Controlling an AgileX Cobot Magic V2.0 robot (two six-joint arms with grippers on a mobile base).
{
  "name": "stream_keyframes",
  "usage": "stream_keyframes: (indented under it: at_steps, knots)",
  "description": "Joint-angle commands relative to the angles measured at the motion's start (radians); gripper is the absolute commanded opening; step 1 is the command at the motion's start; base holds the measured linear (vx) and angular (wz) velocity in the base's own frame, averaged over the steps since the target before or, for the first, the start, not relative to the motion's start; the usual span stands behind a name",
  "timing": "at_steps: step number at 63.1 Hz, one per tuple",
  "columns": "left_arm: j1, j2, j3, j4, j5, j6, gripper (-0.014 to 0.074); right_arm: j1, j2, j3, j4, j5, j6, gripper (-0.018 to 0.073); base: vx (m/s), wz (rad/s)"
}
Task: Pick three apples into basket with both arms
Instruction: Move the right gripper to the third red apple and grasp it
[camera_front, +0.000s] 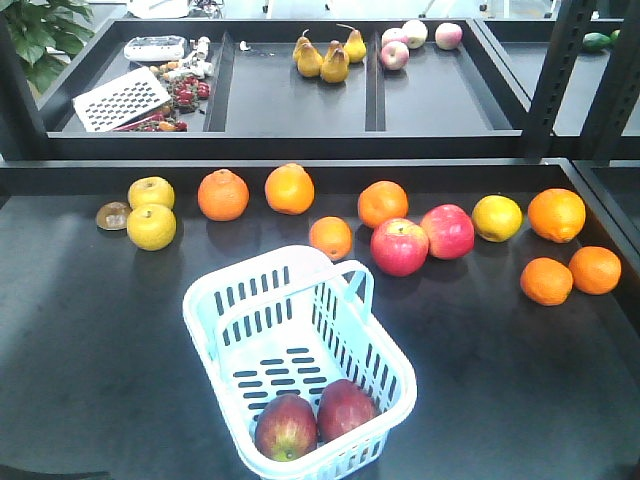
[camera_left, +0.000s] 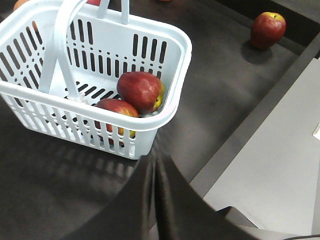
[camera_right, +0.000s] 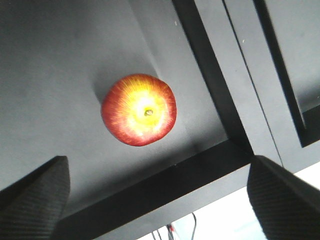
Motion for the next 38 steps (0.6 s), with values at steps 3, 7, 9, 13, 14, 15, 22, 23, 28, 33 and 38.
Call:
stream_keyframes:
  at_steps: [3,7,9,13,14,15,22,23,28,33,38]
  knots:
    - [0.001,0.003,-0.024,-0.025,-0.054,-0.005,-0.0006,-0.006,0.029,-0.023,-0.008,-0.026,-0.018,0.0688,0.0,0.0]
    - [0.001,0.003,-0.024,-0.025,-0.054,-0.005,-0.0006,-0.006,0.062,-0.023,-0.008,-0.028,-0.02,0.0669,0.0,0.0]
    - [0.001,0.003,-0.024,-0.025,-0.054,-0.005,-0.0006,-0.006,0.084,-0.023,-0.009,-0.029,-0.02,0.0659,0.0,0.0]
    - [0.001,0.003,-0.024,-0.025,-0.054,-0.005,-0.0006,-0.006,0.113,-0.023,-0.01,-0.035,-0.02,0.0641,0.0,0.0]
    - [0.001,0.003,-0.024,-0.025,-0.054,-0.005,-0.0006,-0.006,0.12,-0.023,-0.01,-0.037,-0.02,0.0638,0.0,0.0]
    - [0.001,0.003,-0.024,-0.025,-0.054,-0.005,-0.0006,-0.006,0.128,-0.023,-0.012,-0.04,-0.02,0.0635,0.0,0.0]
    - [0.001,0.003,-0.024,-0.025,-0.054,-0.005,-0.0006,-0.006,0.184,-0.023,-0.014,-0.059,-0.02,0.0619,0.0,0.0]
    - [0.001,0.003,-0.024,-0.025,-0.054,-0.005,-0.0006,-0.006,0.19,-0.023,-0.014,-0.061,-0.02,0.0617,0.0,0.0]
    - [0.001,0.003,-0.024,-0.025,-0.054,-0.005,-0.0006,-0.006,0.224,-0.023,-0.014,-0.074,-0.021,0.0615,0.0,0.0]
    - [0.001,0.003,-0.024,-0.025,-0.055,-0.005,-0.0006,-0.006,0.258,-0.023,-0.014,-0.083,-0.021,0.0613,0.0,0.0]
    - [0.001,0.003,-0.024,-0.025,-0.055,-0.005,-0.0006,-0.006,0.291,-0.023,-0.014,-0.091,-0.021,0.061,0.0,0.0]
